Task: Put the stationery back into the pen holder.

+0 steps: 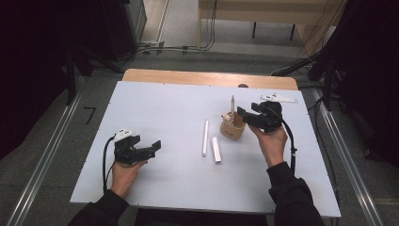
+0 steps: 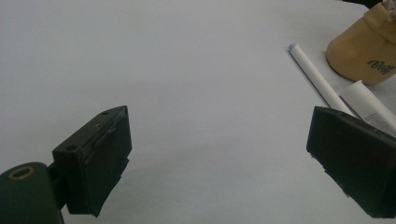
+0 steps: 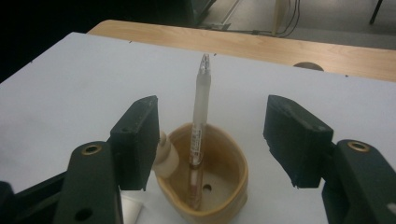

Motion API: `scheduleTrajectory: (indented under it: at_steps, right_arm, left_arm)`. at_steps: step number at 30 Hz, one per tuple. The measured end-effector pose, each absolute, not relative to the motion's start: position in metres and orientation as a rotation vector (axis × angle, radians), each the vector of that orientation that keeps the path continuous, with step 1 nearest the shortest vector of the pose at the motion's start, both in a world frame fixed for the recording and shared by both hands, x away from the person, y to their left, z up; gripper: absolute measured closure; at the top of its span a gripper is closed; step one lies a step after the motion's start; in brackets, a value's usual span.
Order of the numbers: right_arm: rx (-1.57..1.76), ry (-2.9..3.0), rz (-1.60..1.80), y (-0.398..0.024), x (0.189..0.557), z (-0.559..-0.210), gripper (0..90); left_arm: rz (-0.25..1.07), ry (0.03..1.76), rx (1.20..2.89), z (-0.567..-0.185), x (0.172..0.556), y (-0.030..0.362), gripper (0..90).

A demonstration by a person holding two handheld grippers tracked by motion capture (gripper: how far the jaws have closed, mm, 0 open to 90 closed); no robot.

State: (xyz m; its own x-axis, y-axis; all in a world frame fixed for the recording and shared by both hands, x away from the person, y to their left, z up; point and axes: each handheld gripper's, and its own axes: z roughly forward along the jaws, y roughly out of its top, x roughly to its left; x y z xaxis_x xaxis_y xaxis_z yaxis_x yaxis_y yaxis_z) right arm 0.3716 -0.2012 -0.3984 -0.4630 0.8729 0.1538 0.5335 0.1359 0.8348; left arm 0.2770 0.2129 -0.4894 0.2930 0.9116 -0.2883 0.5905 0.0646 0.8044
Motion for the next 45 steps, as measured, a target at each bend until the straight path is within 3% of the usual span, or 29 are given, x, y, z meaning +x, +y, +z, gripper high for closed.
scheduleTrajectory:
  at_steps: [32,45]
  right_arm:
    - [1.298,2.113,1.189,-0.196,0.316,-0.429,18.1]
    - [1.246,2.149,1.134,-0.174,0.303,-0.442,17.9]
  left_arm:
    - [0.433,1.403,1.633,-0.49,0.277,0.212,6.6]
    - [0.434,1.403,1.632,-0.49,0.277,0.212,6.6]
